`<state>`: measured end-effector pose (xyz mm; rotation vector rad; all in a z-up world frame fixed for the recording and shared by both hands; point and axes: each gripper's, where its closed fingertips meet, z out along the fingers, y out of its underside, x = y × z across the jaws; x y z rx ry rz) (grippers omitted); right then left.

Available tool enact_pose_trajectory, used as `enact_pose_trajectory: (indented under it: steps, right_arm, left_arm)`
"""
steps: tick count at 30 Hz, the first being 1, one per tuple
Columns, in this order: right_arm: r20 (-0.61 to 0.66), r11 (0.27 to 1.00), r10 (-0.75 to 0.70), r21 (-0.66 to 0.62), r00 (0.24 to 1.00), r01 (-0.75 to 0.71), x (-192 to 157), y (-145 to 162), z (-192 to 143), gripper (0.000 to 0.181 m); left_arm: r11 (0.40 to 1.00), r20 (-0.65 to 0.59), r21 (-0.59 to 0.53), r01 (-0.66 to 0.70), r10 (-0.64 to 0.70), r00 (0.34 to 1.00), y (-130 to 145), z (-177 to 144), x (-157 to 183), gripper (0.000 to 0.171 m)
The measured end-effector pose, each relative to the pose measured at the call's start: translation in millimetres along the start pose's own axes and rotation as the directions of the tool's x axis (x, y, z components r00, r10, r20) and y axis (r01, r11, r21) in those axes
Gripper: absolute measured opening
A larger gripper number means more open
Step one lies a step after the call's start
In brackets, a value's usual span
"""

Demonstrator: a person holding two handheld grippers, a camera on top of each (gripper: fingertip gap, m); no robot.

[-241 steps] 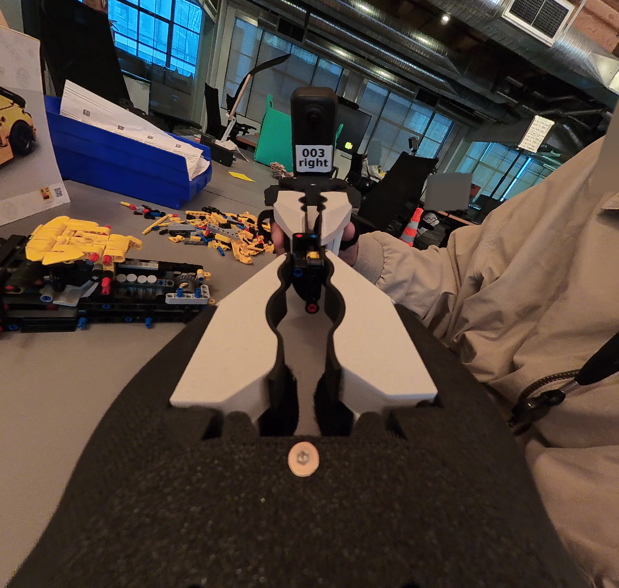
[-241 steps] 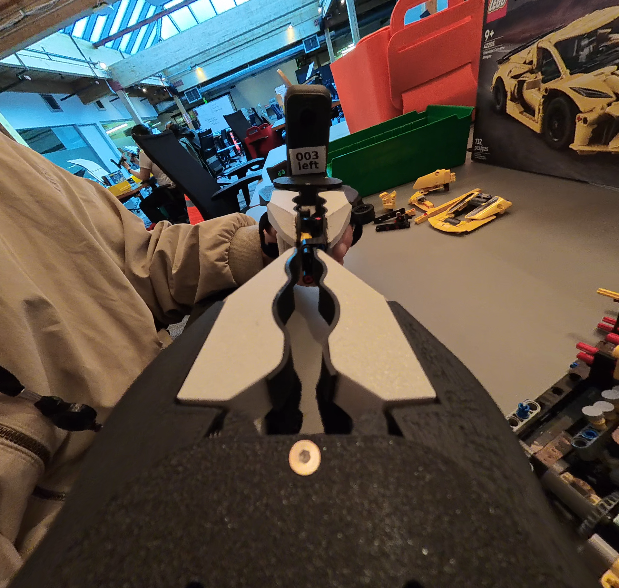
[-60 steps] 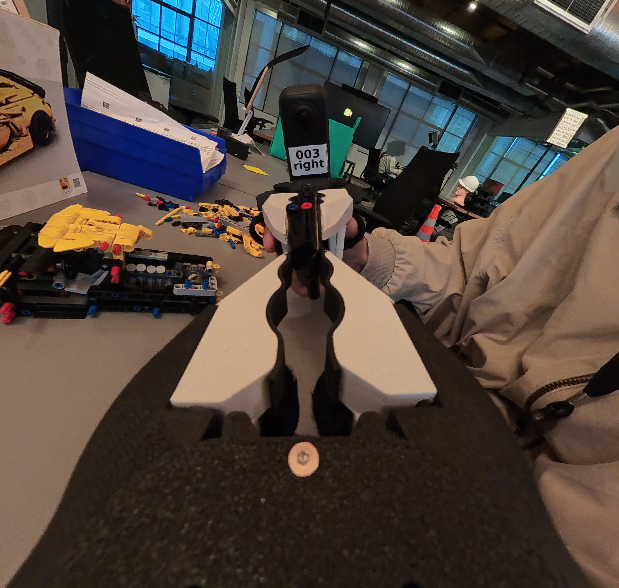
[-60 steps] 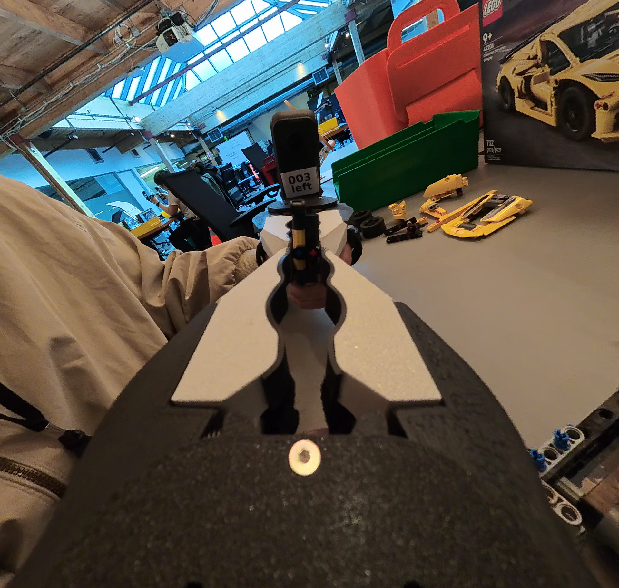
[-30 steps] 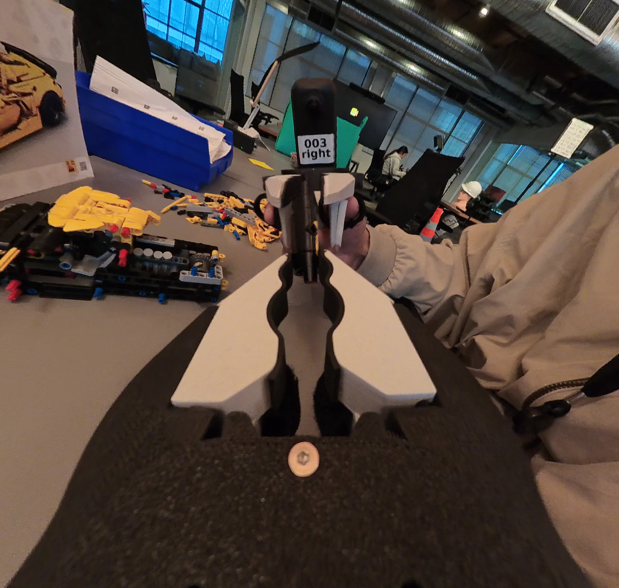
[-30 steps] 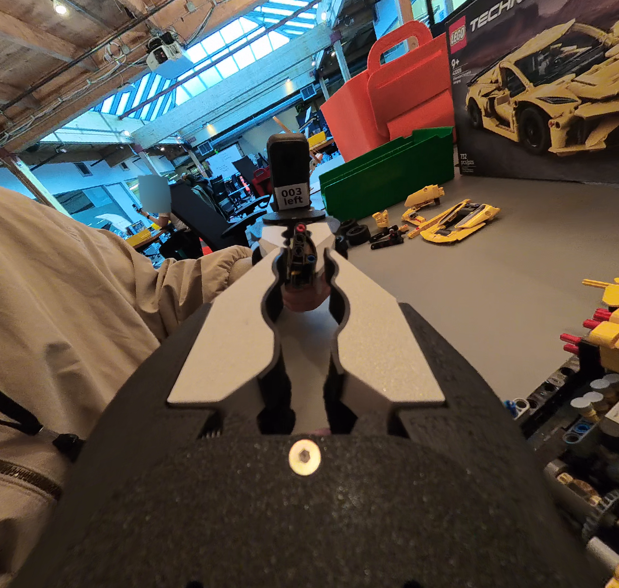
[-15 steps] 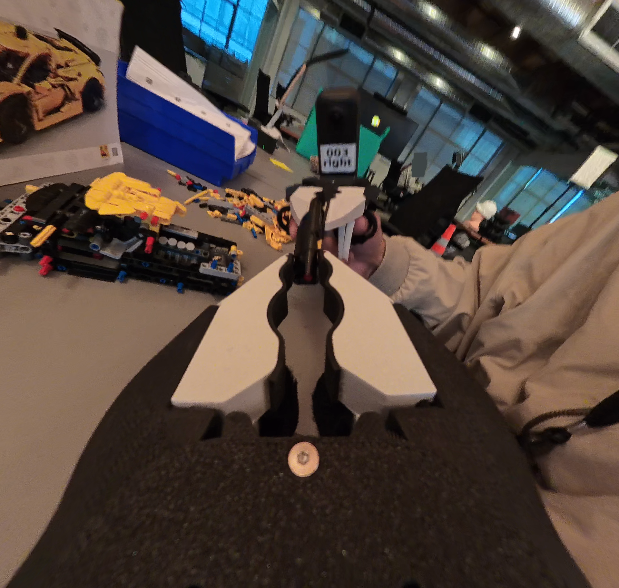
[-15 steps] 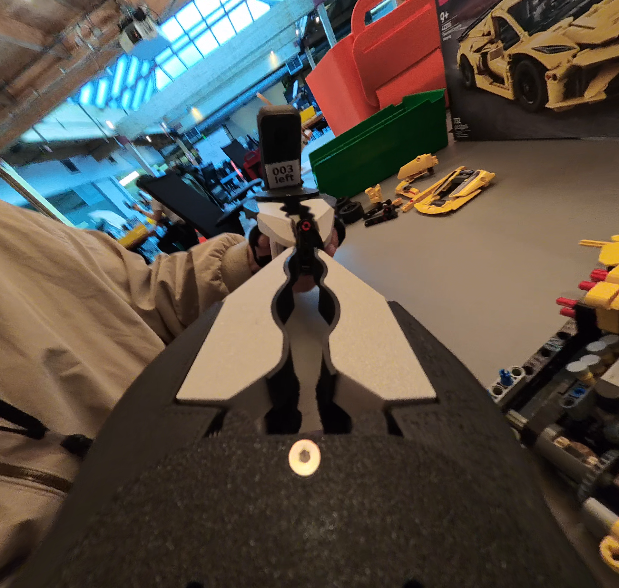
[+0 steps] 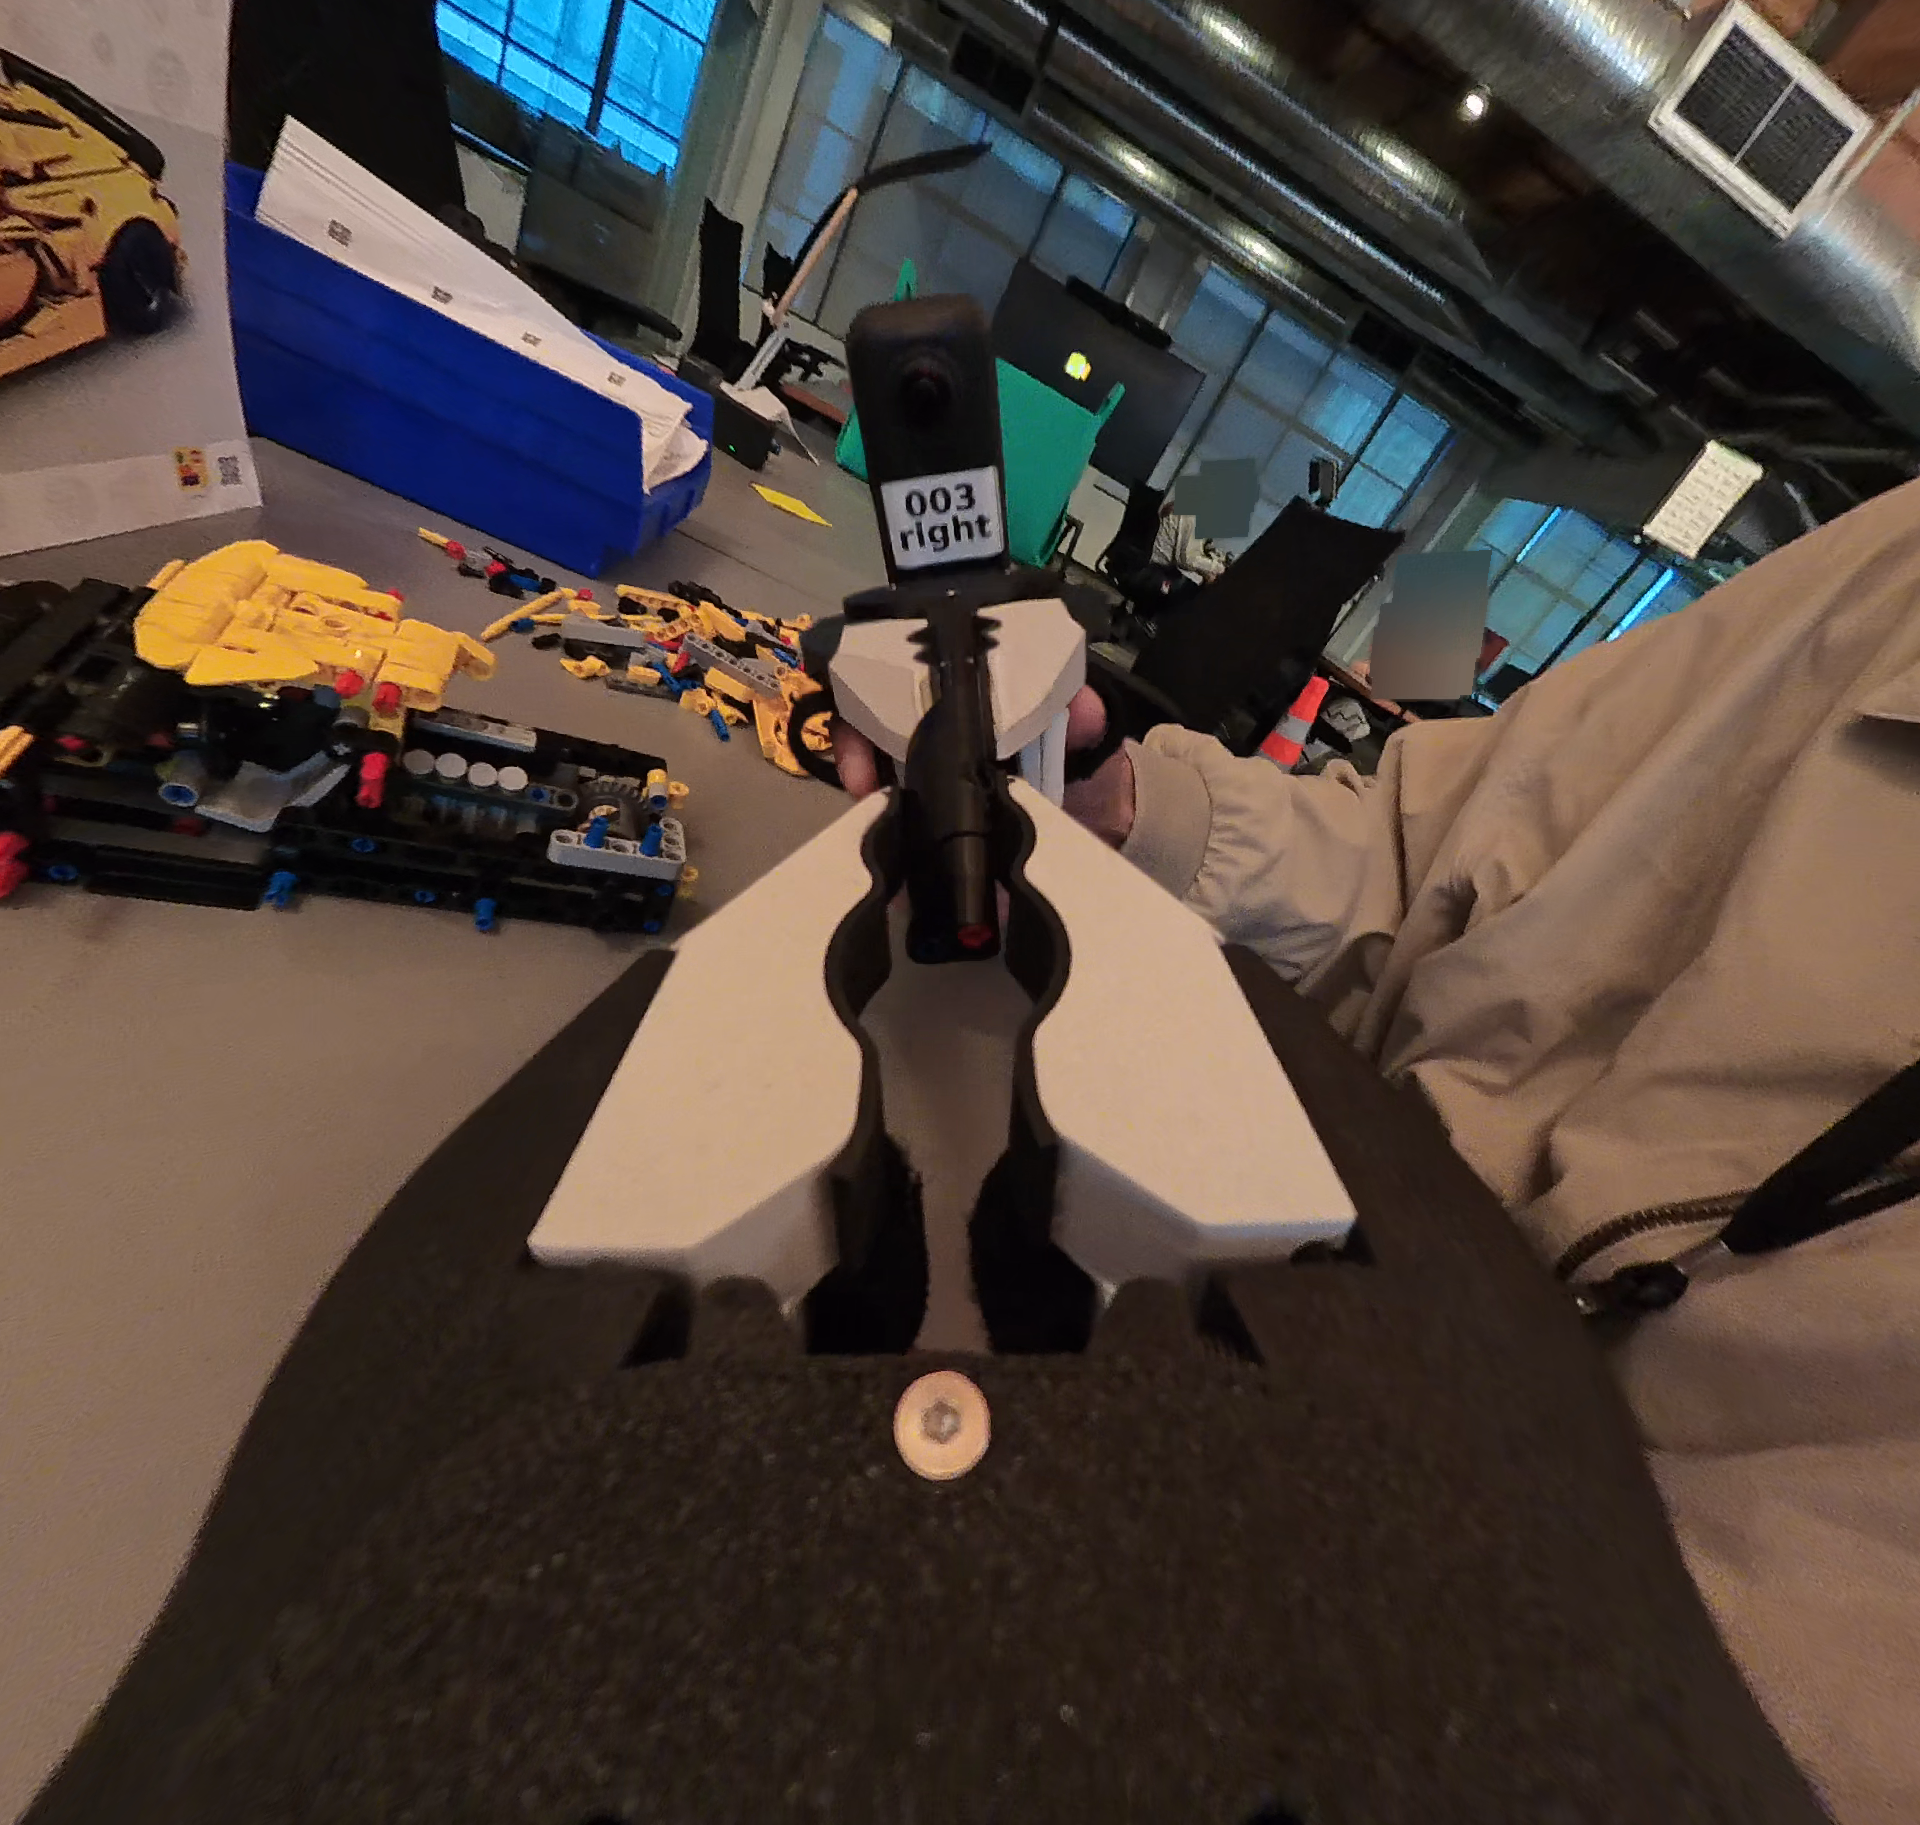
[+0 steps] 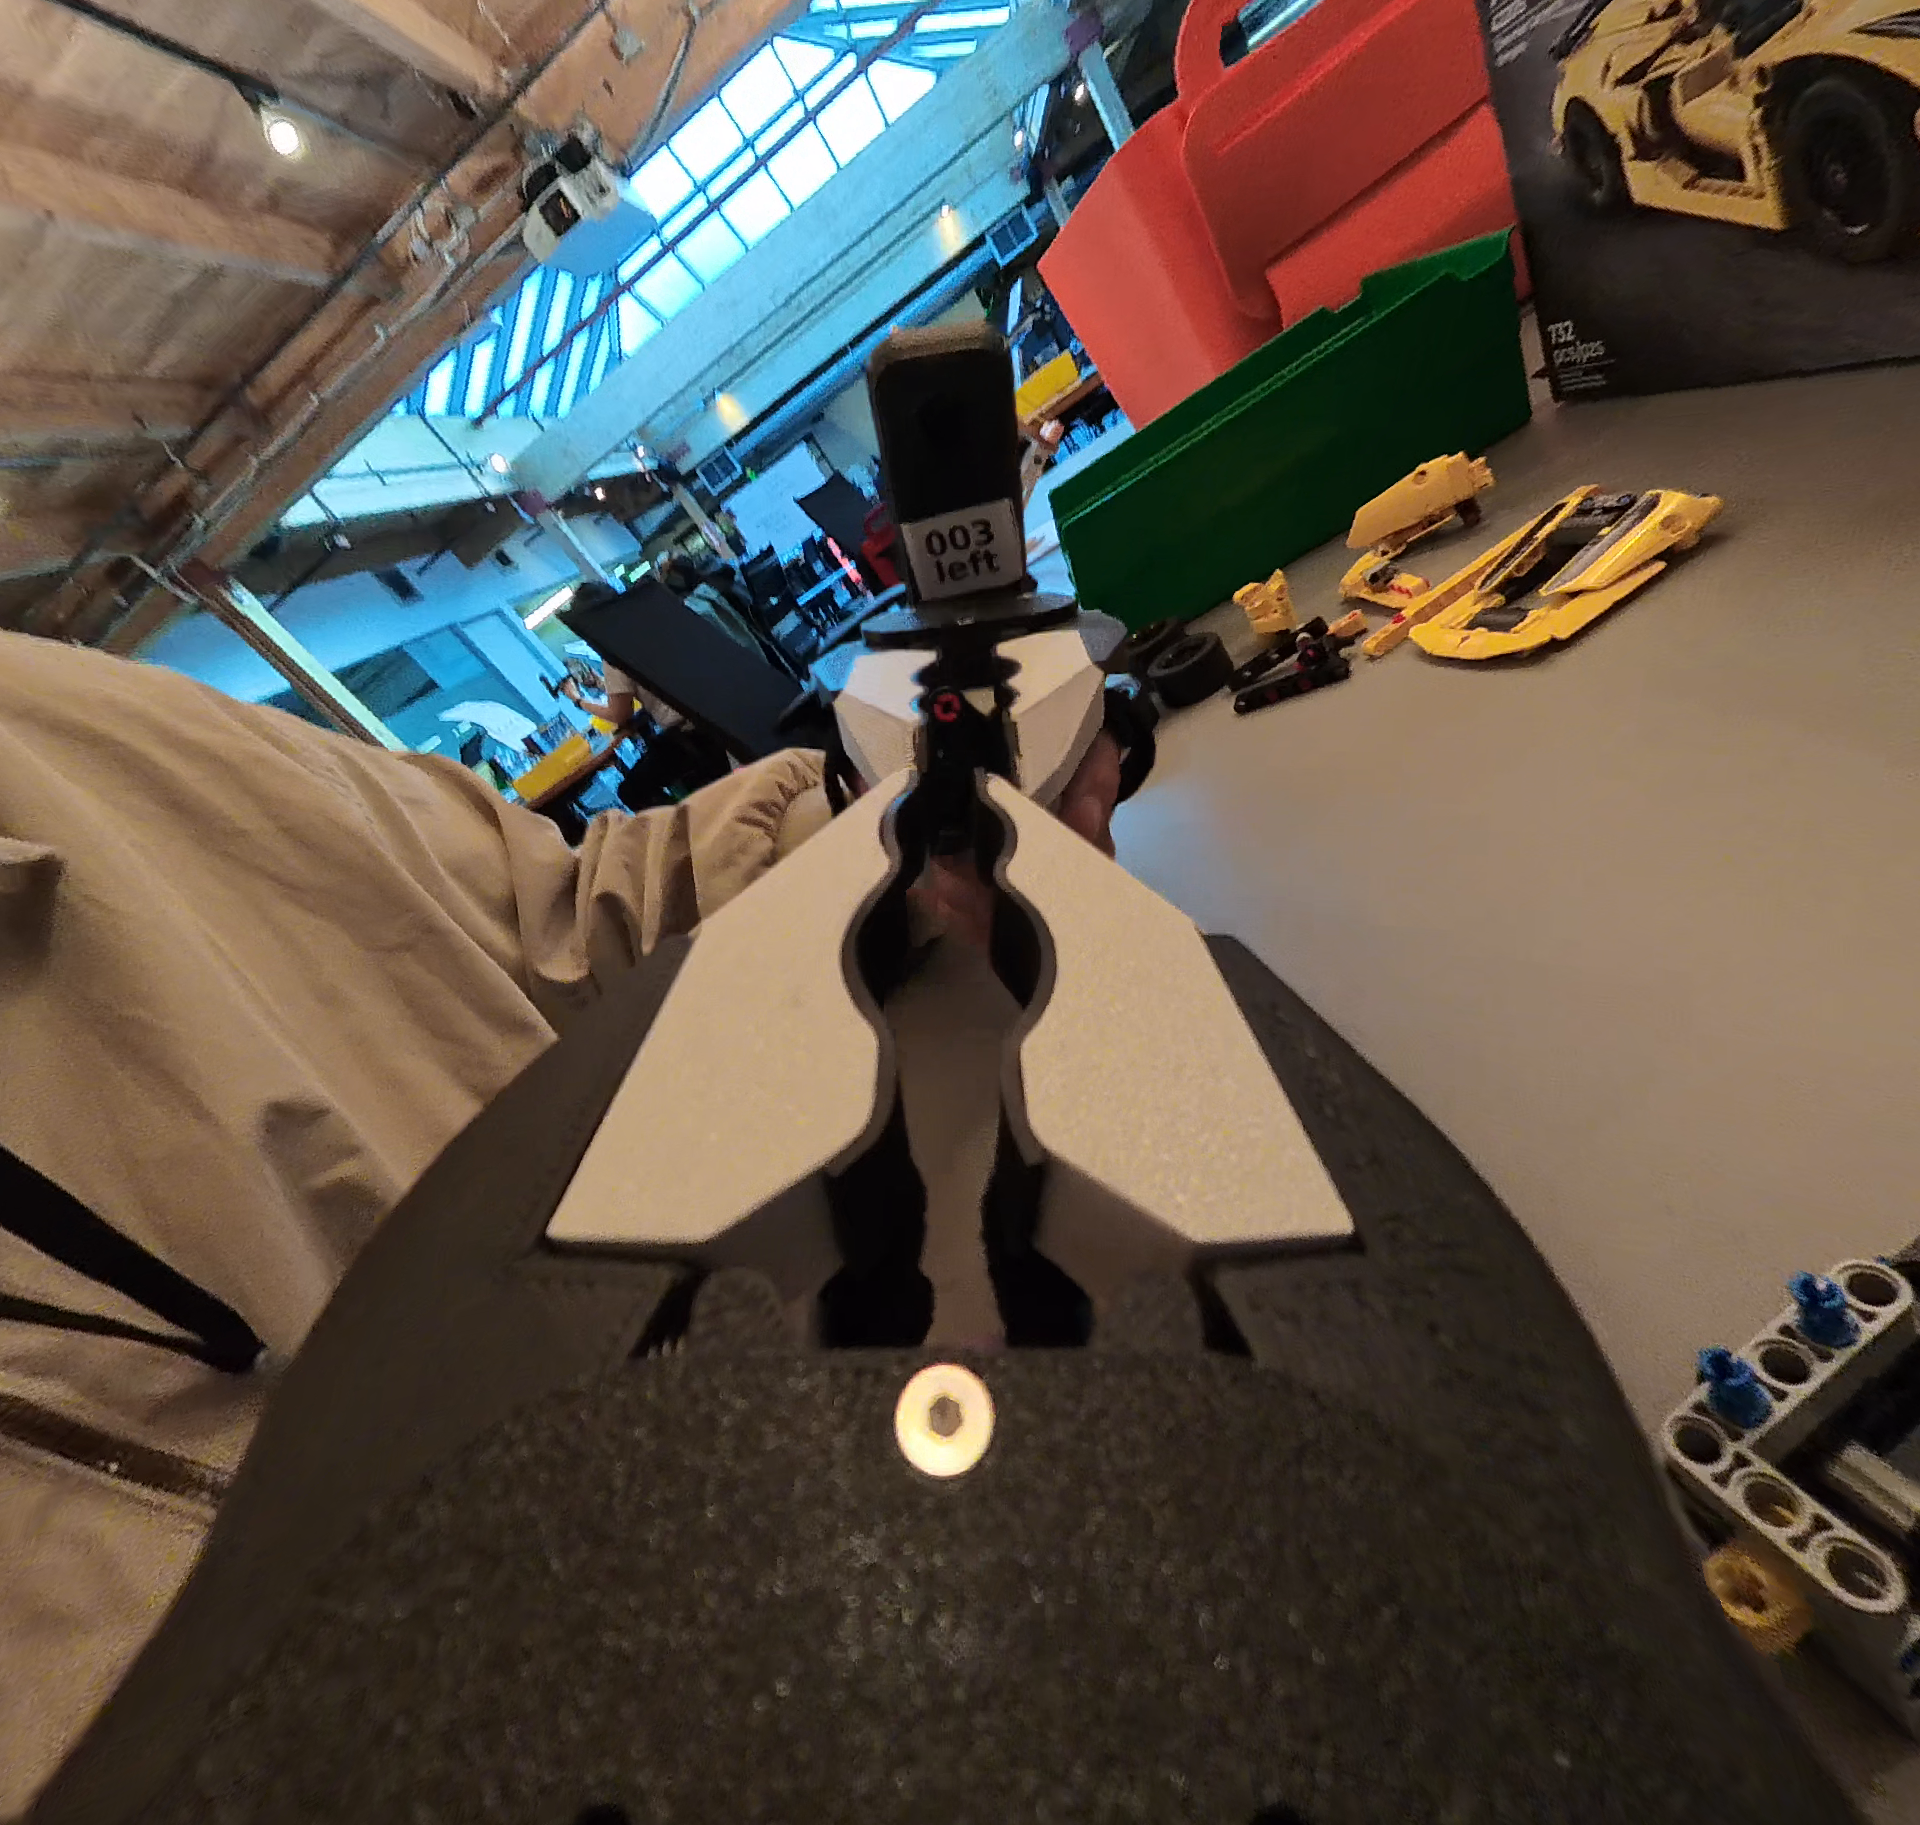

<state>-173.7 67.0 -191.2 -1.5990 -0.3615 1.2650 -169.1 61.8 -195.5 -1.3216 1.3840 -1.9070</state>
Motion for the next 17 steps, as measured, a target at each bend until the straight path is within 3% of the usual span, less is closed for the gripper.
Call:
enact_pose_trajectory:
  steps: [11, 12, 14, 16, 17]
  right_arm:
    - [0.0, 0.983, -0.099, -0.157, 0.995, 0.098, -5, 16, -9, 0.005]
    - [-0.028, 0.993, -0.092, -0.075, 0.995, 0.09, -2, -2, -25, 0.005]
    - [-0.106, 0.982, -0.063, 0.169, 0.992, 0.08, 9, -55, -90, 0.005]
    - [-0.217, 0.991, -0.085, 0.087, 0.972, 0.106, 19, -55, -124, 0.005]
    - [-0.26, 0.995, -0.083, -0.083, 0.962, 0.063, 25, -31, -131, 0.006]
  left_arm:
    - [0.98, -0.003, -0.142, -0.139, 0.14, 0.99, 18, -4, 8, 0.016]
    - [0.983, 0.013, -0.127, -0.135, 0.138, 0.99, 15, -15, 4, 0.015]
    - [0.996, 0.075, 0.029, -0.086, 0.084, 0.994, -14, -43, -11, 0.015]
    - [0.993, 0.057, 0.09, -0.071, 0.066, 0.996, -28, -43, -9, 0.015]
    - [0.995, 0.033, 0.074, -0.066, 0.063, 0.997, -26, -35, -5, 0.015]
